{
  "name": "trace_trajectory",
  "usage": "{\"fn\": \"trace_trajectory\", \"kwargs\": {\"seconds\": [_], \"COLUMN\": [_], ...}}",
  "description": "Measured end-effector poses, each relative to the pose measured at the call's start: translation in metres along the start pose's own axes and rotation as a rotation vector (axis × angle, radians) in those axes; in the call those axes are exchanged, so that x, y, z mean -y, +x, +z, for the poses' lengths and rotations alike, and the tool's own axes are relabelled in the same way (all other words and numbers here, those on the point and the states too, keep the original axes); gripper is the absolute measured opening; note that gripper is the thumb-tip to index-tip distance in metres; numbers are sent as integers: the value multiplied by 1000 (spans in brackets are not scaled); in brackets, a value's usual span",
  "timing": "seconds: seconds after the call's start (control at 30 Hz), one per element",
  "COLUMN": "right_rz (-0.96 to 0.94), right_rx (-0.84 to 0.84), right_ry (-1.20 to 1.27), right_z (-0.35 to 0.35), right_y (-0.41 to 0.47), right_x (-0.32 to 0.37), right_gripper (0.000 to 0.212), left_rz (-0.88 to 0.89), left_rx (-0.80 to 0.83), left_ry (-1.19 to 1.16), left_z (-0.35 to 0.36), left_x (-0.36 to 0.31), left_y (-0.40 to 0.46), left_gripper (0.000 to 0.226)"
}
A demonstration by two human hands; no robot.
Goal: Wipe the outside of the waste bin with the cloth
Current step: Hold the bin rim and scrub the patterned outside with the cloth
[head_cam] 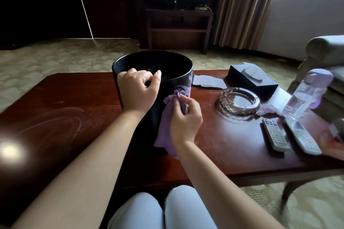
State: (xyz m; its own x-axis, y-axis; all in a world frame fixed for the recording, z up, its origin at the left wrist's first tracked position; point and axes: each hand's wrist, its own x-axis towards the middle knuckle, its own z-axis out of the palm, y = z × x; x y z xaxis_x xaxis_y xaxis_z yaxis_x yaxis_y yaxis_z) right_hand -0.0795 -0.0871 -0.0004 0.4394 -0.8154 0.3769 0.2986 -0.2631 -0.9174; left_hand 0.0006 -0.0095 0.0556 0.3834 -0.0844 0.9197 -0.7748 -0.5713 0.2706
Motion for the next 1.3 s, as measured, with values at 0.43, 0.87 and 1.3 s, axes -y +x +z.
{"fn": "trace_trajectory", "kwargs": {"seconds": [0.43,0.87,1.3], "right_rz": [-3,321,304], "right_rx": [-25,-17,28], "right_ry": [11,-64,-160], "right_z": [0,-14,-21], "right_y": [-3,-12,-9], "right_x": [-2,-50,-65], "right_gripper": [4,11,15], "left_rz": [-18,-15,2], "left_rx": [3,-28,-27], "left_ry": [2,9,6], "left_z": [1,4,4], "left_x": [2,3,2], "left_y": [-2,-4,-3], "left_gripper": [35,36,38]}}
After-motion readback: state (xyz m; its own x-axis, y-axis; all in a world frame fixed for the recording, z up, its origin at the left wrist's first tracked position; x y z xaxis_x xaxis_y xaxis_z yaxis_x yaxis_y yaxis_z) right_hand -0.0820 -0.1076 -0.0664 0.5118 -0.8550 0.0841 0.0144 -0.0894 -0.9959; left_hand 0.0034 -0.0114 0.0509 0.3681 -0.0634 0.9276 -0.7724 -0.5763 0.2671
